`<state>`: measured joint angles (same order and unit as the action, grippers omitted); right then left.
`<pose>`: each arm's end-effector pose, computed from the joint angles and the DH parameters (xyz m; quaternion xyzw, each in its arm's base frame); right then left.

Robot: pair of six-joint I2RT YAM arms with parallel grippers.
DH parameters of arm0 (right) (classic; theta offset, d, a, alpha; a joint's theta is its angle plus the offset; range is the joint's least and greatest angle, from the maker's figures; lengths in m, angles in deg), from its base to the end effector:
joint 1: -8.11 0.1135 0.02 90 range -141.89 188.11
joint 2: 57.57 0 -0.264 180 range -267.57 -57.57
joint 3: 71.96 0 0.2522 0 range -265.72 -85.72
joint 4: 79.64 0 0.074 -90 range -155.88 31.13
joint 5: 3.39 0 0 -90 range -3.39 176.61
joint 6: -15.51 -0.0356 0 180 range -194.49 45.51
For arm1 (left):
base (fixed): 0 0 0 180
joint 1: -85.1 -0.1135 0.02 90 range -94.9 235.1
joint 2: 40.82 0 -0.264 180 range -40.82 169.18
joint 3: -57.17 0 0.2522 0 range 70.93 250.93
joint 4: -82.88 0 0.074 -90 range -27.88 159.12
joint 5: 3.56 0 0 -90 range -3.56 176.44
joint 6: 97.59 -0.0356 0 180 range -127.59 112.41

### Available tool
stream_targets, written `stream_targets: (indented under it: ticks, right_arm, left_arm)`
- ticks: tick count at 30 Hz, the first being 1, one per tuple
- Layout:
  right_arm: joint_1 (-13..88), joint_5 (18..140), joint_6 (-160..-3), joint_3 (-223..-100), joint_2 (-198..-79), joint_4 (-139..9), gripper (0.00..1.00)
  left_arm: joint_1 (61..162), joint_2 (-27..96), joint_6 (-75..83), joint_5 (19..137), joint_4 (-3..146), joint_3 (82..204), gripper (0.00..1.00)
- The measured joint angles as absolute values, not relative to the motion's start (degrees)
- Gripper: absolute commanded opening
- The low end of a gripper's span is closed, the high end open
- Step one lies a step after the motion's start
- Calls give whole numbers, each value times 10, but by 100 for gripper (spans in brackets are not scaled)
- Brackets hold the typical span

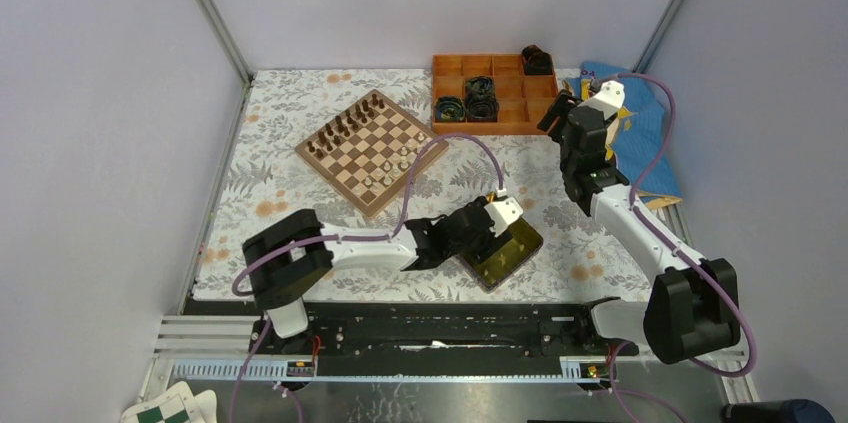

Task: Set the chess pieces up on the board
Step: Pick up the chess piece from the storage box.

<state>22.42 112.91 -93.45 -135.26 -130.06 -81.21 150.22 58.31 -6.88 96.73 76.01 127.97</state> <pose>0.2893 0.0575 0.3109 0.1794 0.7261 0.0195 0.6635 0.1627 -0.3357 0.1916 0.4363 0.7702 -0.1822 0.4280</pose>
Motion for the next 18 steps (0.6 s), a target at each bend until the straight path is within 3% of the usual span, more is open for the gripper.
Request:
stream_targets:
  ticks: [18]
  right_arm:
    - [224, 1093, -934, -1333, -1307, -860, 75]
  left_arm:
    - [1431, 635, -72, 897, 908, 1242, 63]
